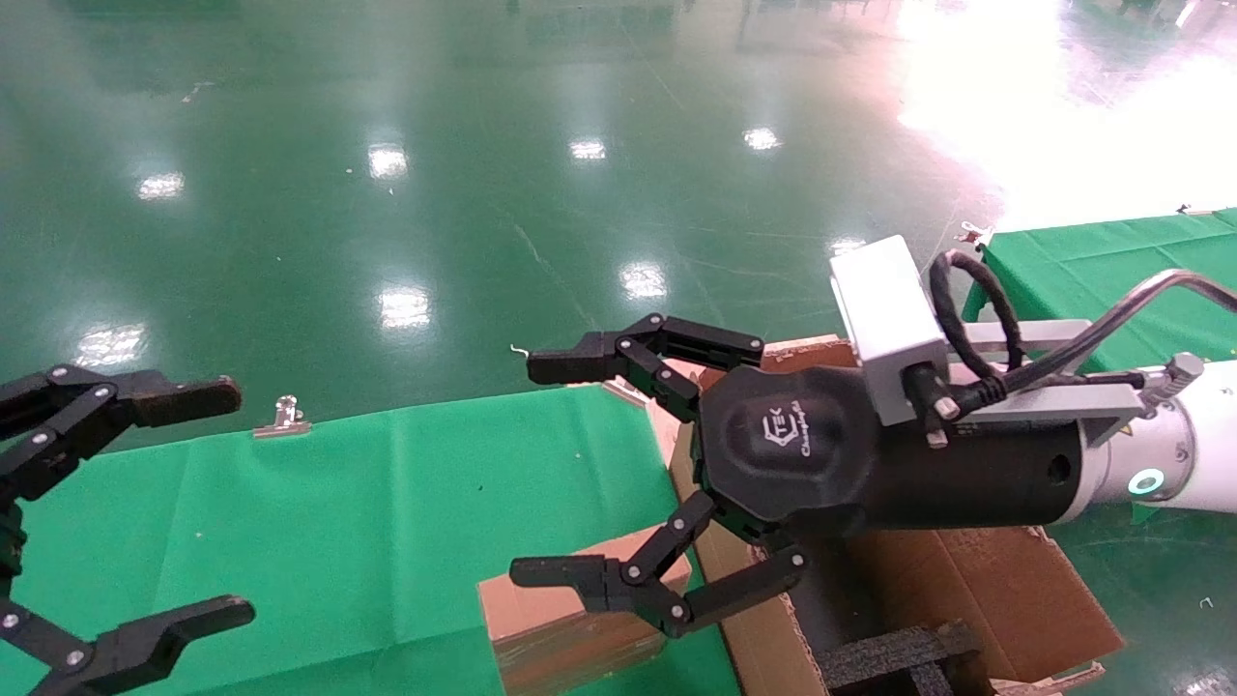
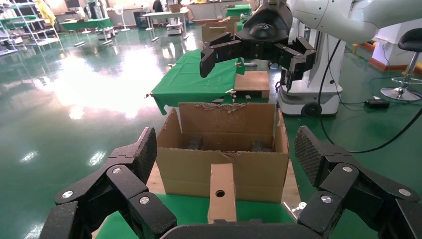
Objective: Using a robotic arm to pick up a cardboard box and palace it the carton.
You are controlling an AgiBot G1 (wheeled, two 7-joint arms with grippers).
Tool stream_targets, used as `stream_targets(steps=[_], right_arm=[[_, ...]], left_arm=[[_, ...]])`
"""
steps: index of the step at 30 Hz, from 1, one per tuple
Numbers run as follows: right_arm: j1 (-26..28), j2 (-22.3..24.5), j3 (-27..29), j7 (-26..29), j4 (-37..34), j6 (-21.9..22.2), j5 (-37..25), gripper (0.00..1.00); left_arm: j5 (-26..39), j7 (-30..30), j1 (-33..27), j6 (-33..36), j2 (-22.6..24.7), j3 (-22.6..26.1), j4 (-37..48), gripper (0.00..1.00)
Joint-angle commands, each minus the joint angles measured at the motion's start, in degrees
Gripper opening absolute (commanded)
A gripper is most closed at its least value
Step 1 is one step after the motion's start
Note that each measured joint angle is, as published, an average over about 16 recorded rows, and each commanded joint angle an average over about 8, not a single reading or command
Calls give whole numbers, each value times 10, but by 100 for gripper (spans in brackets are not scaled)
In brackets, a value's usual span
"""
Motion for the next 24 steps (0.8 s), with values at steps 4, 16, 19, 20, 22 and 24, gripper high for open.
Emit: stream_targets(steps=[4, 16, 19, 20, 22, 24], right_arm=[[0, 0, 0, 0, 0, 0, 0, 100], [0, 0, 0, 0, 0, 0, 0, 100], [0, 0, 0, 0, 0, 0, 0, 100], [0, 0, 0, 0, 0, 0, 0, 100], [0, 0, 0, 0, 0, 0, 0, 100], [0, 0, 0, 0, 0, 0, 0, 100]], left_arm=[[0, 0, 0, 0, 0, 0, 0, 100], [0, 0, 0, 0, 0, 0, 0, 72], [0, 0, 0, 0, 0, 0, 0, 35], [0, 0, 0, 0, 0, 0, 0, 22], [0, 0, 0, 0, 0, 0, 0, 1], [0, 0, 0, 0, 0, 0, 0, 0]])
